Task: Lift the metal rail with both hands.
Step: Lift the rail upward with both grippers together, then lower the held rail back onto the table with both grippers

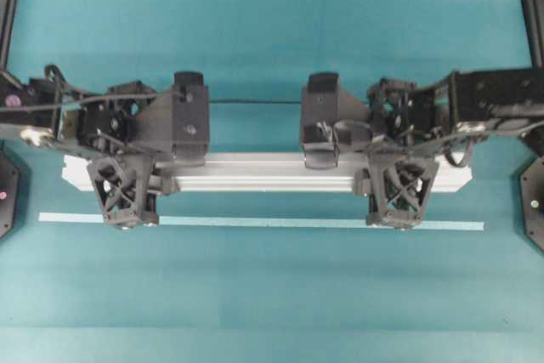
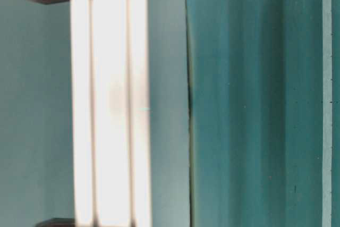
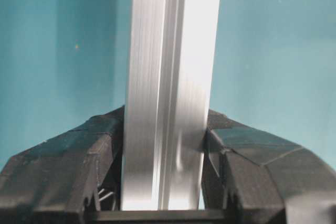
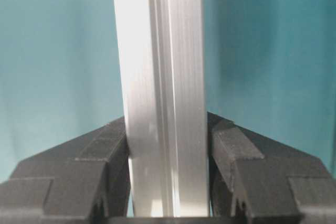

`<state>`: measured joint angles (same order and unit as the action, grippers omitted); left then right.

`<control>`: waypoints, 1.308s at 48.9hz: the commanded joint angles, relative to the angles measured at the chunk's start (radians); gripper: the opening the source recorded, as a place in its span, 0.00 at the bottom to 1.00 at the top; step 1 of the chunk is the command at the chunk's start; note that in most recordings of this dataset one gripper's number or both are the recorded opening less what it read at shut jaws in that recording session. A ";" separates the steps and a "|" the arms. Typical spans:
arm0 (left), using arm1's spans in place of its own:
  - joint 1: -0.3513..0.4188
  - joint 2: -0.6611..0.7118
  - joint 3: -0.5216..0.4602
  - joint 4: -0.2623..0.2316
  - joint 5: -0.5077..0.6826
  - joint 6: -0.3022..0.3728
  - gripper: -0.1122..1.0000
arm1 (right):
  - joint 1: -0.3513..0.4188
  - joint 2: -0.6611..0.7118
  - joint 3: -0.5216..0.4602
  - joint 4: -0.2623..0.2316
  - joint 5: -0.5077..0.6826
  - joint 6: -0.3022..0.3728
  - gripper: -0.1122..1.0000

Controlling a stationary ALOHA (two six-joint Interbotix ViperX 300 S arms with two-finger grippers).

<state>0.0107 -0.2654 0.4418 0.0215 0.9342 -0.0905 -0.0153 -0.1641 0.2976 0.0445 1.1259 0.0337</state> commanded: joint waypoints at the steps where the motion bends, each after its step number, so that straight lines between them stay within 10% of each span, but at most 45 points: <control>1: 0.012 -0.028 -0.075 0.002 0.029 -0.006 0.42 | 0.003 -0.017 -0.064 0.003 0.046 0.012 0.45; 64: 0.064 -0.015 -0.583 0.002 0.403 0.005 0.42 | -0.018 -0.009 -0.561 -0.002 0.469 0.064 0.45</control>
<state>0.0522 -0.2715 -0.0905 0.0184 1.3407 -0.0798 -0.0399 -0.1687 -0.2316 0.0383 1.6030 0.0782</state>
